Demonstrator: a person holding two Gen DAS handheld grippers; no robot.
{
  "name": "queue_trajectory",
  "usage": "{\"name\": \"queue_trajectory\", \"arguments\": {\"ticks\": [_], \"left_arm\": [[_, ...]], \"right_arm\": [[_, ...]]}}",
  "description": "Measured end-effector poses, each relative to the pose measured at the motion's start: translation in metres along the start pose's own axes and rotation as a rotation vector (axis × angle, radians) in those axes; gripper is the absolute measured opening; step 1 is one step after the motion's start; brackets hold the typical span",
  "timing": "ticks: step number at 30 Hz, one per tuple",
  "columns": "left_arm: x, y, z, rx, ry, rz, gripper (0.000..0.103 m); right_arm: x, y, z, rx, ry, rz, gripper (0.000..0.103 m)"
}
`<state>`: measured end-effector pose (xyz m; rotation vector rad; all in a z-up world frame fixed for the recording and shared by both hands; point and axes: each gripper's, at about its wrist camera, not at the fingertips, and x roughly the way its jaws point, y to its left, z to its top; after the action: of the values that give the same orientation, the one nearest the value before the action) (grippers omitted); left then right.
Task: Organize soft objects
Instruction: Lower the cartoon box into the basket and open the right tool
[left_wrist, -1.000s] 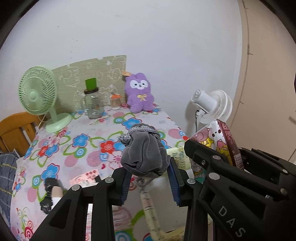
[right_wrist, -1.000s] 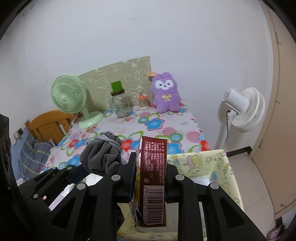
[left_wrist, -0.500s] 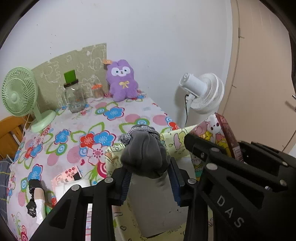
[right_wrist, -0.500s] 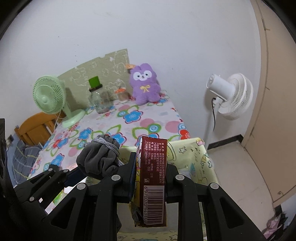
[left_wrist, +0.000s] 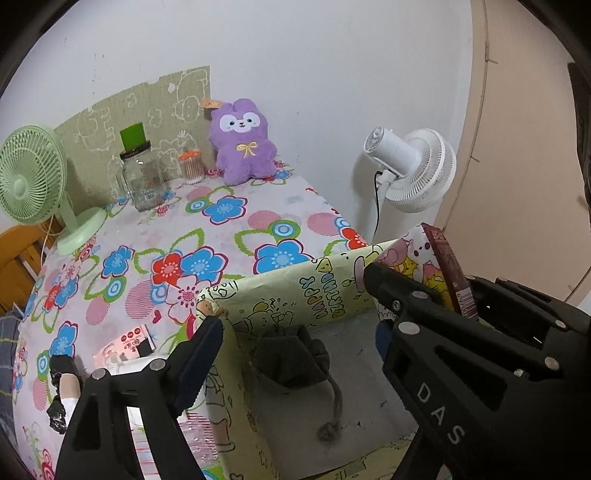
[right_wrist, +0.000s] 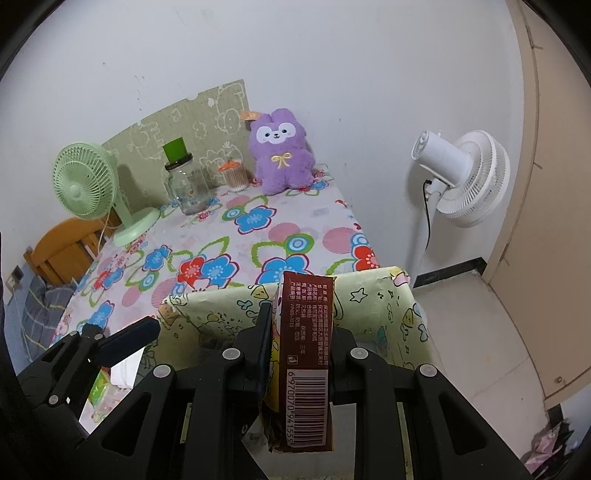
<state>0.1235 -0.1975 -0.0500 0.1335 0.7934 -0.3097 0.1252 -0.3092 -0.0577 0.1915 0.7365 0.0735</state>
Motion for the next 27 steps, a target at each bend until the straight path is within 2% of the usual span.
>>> {"name": "queue_trajectory", "arguments": {"ticks": [2,9,13,19,27], "left_arm": [[0.002,0.0,0.001,0.001,0.003,0.002,0.086],[0.002,0.001,0.003,-0.003,0.006,-0.01,0.088],[-0.003,0.003,0.003,-0.006,-0.006,-0.012,0.089],[-0.015,0.008,0.002,-0.003,-0.034,-0.008,0.092],[-0.036,0.021,0.0,-0.012,-0.076,-0.004,0.093]], "right_arm": [[0.002,0.0,0.001,-0.006,0.001,-0.008,0.03],[0.001,0.0,0.004,-0.012,-0.016,-0.023,0.065],[-0.003,0.002,0.005,-0.008,-0.02,-0.024,0.078],[-0.014,0.01,0.005,0.0,-0.043,-0.037,0.086],[-0.031,0.029,0.006,-0.02,-0.075,-0.038,0.087]]}}
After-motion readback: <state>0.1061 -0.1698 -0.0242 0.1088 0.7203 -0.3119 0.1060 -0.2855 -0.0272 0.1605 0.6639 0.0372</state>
